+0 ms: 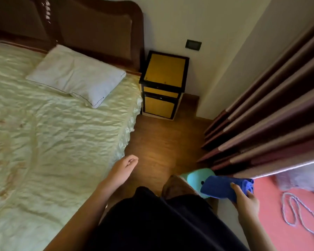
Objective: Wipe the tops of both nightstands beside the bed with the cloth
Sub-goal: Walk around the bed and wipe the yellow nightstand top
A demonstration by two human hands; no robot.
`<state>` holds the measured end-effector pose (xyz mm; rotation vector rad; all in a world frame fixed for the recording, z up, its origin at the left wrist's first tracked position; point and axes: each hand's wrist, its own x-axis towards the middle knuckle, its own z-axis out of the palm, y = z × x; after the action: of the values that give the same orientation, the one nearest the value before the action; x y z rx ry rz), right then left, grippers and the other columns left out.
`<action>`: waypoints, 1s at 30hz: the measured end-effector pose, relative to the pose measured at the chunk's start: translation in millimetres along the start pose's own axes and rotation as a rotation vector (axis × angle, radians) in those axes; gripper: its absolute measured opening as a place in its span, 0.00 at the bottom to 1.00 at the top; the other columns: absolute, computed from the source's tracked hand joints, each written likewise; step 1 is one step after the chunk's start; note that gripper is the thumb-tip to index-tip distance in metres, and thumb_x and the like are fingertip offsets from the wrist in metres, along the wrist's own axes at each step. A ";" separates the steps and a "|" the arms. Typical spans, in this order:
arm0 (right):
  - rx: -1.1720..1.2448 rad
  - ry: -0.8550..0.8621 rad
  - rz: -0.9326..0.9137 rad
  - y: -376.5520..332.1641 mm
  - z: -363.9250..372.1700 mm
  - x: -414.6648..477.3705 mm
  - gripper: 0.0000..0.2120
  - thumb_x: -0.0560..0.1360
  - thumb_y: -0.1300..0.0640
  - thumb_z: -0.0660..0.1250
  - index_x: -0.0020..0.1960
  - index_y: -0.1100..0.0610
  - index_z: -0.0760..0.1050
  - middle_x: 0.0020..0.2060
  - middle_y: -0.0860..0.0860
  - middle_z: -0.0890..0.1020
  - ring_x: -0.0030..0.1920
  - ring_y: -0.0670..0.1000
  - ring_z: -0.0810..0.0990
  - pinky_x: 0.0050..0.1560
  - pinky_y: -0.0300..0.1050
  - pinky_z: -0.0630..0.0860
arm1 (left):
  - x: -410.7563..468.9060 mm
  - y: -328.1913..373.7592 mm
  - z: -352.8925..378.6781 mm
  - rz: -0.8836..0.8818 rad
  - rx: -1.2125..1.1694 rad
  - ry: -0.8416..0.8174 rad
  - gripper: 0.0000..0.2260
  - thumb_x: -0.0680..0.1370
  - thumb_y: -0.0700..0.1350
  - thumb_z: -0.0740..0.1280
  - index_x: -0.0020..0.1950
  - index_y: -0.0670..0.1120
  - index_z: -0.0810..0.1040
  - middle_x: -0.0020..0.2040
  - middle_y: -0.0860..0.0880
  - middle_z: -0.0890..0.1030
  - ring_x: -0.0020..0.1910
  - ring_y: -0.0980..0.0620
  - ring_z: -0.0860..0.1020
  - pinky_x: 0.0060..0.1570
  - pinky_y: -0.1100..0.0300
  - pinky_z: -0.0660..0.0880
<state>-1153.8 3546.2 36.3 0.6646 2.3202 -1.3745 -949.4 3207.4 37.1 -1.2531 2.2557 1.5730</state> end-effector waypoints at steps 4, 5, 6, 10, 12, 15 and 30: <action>-0.016 -0.021 -0.012 -57.0 50.7 46.4 0.14 0.72 0.56 0.72 0.33 0.59 0.71 0.32 0.55 0.72 0.34 0.52 0.69 0.31 0.43 0.67 | 60.4 22.3 -15.3 -0.024 -0.001 0.026 0.07 0.80 0.46 0.63 0.47 0.56 0.79 0.51 0.53 0.82 0.51 0.55 0.79 0.51 0.66 0.71; -0.020 -0.043 -0.017 -71.4 67.9 58.0 0.11 0.72 0.57 0.72 0.35 0.60 0.73 0.33 0.56 0.74 0.35 0.52 0.70 0.32 0.42 0.68 | 75.7 26.3 -18.4 -0.046 -0.008 0.034 0.07 0.80 0.45 0.63 0.46 0.56 0.79 0.50 0.52 0.83 0.50 0.54 0.79 0.50 0.68 0.70; -0.025 -0.063 -0.021 -86.1 86.3 70.3 0.09 0.72 0.57 0.73 0.39 0.61 0.76 0.36 0.57 0.77 0.37 0.52 0.72 0.34 0.43 0.69 | 91.8 28.1 -21.7 -0.074 -0.022 0.046 0.08 0.80 0.45 0.63 0.45 0.55 0.78 0.49 0.51 0.82 0.50 0.54 0.79 0.48 0.69 0.70; -0.072 -0.160 -0.053 -154.8 163.5 117.6 0.17 0.72 0.56 0.73 0.54 0.67 0.79 0.47 0.60 0.81 0.45 0.56 0.78 0.48 0.48 0.72 | 152.0 39.0 -42.7 -0.195 -0.076 0.109 0.08 0.80 0.46 0.63 0.42 0.49 0.79 0.45 0.47 0.82 0.48 0.46 0.79 0.43 0.59 0.70; -0.097 -0.221 -0.074 -193.0 199.5 135.9 0.22 0.72 0.56 0.73 0.60 0.69 0.77 0.52 0.60 0.81 0.51 0.58 0.79 0.51 0.49 0.73 | 179.4 46.0 -57.1 -0.231 -0.082 0.128 0.13 0.77 0.52 0.61 0.43 0.46 0.80 0.43 0.43 0.83 0.46 0.43 0.81 0.46 0.51 0.73; -0.092 -0.305 -0.087 -253.2 246.8 154.4 0.23 0.73 0.56 0.73 0.64 0.66 0.75 0.56 0.59 0.80 0.58 0.62 0.79 0.54 0.51 0.74 | 225.2 68.7 -82.1 -0.237 -0.060 0.146 0.08 0.78 0.50 0.62 0.48 0.50 0.80 0.47 0.45 0.84 0.50 0.44 0.81 0.50 0.49 0.73; 0.093 -0.382 -0.128 -385.5 480.8 255.4 0.05 0.75 0.57 0.70 0.51 0.52 0.79 0.47 0.49 0.83 0.47 0.48 0.83 0.53 0.51 0.78 | 562.4 130.3 -138.7 -0.098 0.071 0.083 0.27 0.79 0.52 0.64 0.77 0.48 0.62 0.75 0.47 0.66 0.73 0.48 0.65 0.67 0.57 0.62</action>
<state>-1548.3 3014.3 -44.3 0.2508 2.0326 -1.5210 -1356.2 2796.4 -97.6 -1.4116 2.2392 1.4207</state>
